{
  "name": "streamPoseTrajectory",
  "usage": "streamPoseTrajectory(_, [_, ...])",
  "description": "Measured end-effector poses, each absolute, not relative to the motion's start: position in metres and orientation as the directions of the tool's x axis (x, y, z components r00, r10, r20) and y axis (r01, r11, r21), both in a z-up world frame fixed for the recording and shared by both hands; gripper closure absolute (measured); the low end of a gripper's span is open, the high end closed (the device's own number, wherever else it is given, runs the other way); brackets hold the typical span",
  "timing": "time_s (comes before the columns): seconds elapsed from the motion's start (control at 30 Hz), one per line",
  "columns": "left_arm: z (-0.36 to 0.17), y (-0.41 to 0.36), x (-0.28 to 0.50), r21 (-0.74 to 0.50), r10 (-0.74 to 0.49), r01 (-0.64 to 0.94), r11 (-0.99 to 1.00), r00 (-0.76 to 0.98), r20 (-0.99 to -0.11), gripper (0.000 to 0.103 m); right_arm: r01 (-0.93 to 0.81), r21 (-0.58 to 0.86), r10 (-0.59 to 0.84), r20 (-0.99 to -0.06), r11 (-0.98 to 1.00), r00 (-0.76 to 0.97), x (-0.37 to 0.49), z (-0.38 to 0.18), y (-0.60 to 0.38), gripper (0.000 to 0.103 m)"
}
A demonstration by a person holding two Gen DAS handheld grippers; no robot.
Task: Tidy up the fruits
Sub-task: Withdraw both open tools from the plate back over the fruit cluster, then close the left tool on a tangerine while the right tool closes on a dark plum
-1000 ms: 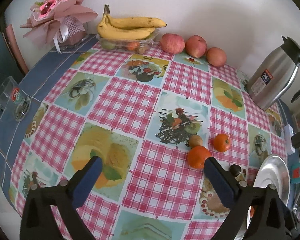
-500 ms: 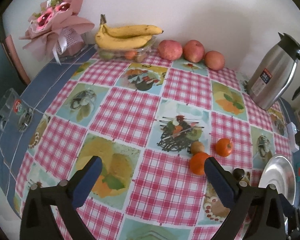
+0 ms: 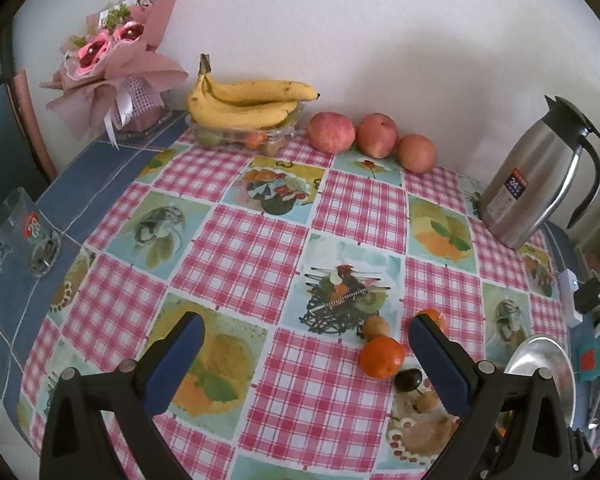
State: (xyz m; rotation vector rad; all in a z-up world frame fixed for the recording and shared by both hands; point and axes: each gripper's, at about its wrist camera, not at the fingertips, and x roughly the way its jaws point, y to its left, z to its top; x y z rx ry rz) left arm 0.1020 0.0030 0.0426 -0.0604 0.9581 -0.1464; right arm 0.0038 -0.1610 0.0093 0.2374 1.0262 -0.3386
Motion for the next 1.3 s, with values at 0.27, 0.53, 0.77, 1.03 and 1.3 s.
streamPoseTrajectory(0.27, [0.039, 0.006, 0.109, -0.057, -0.112, 0.115, 0.992, 0.548, -0.829, 0.0, 0.424, 0.059, -0.159, -0.873, 0.904, 0.461, 0.014, 0.009, -0.17, 0.01])
streamPoseTrajectory(0.53, [0.04, -0.001, 0.128, -0.029, -0.089, 0.12, 0.992, 0.534, -0.841, 0.0, 0.449, 0.075, -0.162, -0.869, 0.89, 0.467, 0.039, 0.022, -0.181, 0.01])
streamPoseTrajectory(0.77, [0.049, -0.005, 0.147, -0.074, -0.107, 0.082, 0.994, 0.557, -0.823, 0.0, 0.457, 0.114, -0.161, -0.839, 0.882, 0.52, 0.056, 0.033, -0.193, 0.009])
streamPoseTrajectory(1.03, [0.04, -0.011, 0.148, -0.068, -0.111, 0.097, 0.993, 0.56, -0.821, 0.0, 0.397, 0.124, -0.102, -0.858, 0.909, 0.503, 0.07, 0.02, -0.193, 0.009])
streamPoseTrajectory(1.3, [0.028, -0.008, 0.144, -0.097, -0.132, 0.094, 0.991, 0.513, -0.848, 0.0, 0.35, 0.039, -0.129, -0.886, 0.936, 0.445, 0.069, 0.004, -0.187, 0.009])
